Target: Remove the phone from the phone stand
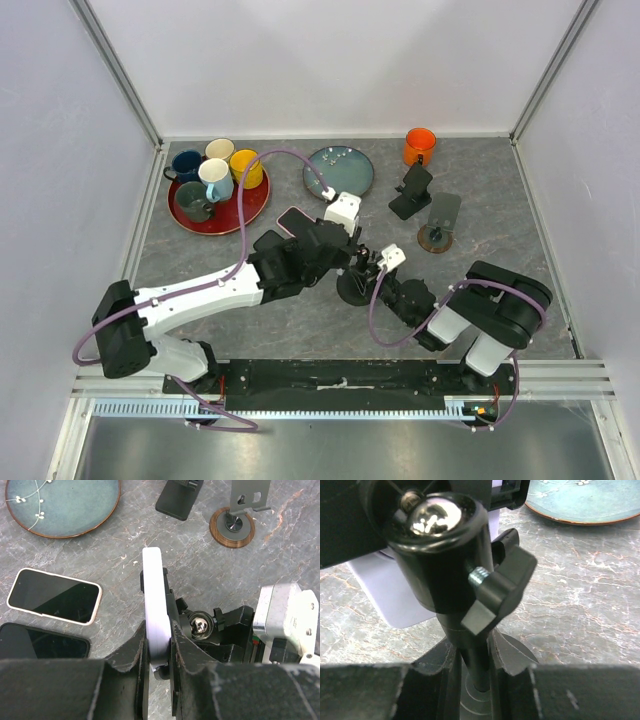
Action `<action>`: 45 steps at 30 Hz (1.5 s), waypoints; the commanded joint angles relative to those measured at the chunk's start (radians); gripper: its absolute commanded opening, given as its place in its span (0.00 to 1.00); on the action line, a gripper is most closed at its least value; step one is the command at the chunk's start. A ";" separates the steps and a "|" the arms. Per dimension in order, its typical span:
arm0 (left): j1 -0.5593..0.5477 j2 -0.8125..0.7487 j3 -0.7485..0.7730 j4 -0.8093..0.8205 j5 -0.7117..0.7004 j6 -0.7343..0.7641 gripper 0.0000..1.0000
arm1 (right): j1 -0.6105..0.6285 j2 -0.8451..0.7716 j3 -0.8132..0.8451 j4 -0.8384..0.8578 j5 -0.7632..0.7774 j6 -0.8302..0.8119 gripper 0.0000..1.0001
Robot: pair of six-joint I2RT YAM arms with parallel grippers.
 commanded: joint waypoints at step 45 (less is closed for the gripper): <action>0.333 -0.099 -0.008 -0.667 -0.290 -0.379 0.02 | -0.101 -0.039 0.003 -0.043 0.003 0.203 0.00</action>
